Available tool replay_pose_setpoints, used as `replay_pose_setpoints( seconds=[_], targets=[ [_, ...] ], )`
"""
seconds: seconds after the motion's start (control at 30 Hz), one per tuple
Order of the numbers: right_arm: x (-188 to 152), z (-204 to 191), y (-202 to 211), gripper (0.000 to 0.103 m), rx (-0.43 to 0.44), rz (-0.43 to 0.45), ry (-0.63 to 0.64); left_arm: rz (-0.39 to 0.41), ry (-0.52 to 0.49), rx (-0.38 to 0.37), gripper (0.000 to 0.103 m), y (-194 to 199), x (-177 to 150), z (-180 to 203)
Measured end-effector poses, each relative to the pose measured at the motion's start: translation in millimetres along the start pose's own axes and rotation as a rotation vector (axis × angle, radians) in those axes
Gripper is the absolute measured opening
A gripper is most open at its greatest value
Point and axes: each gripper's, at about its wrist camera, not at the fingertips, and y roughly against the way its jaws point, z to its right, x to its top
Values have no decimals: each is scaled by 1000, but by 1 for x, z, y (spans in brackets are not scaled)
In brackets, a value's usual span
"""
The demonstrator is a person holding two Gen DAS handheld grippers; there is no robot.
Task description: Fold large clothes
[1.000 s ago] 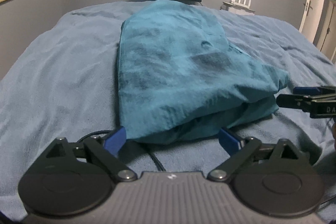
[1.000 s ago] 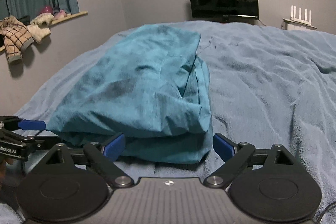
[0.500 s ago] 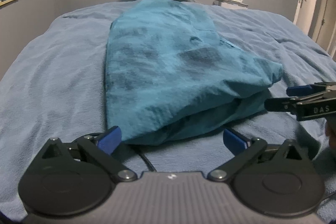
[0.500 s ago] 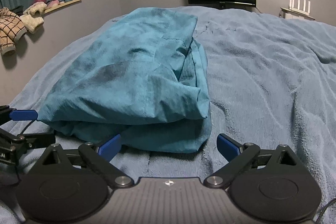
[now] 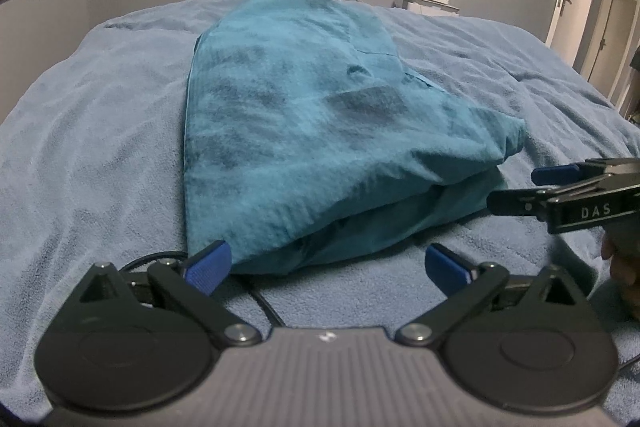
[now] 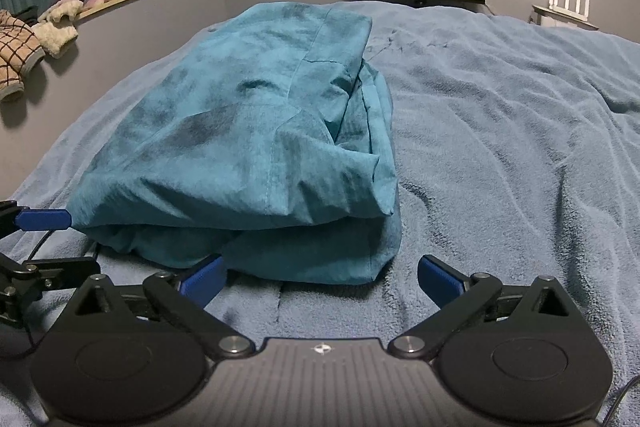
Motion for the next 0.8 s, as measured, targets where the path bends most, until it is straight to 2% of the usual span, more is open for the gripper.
replay_pose_setpoints(
  seconds=[0.8],
  targets=[
    [1,2,-1,103,8,9,-2,-2,-2,2,103,-1,1,0]
  ],
)
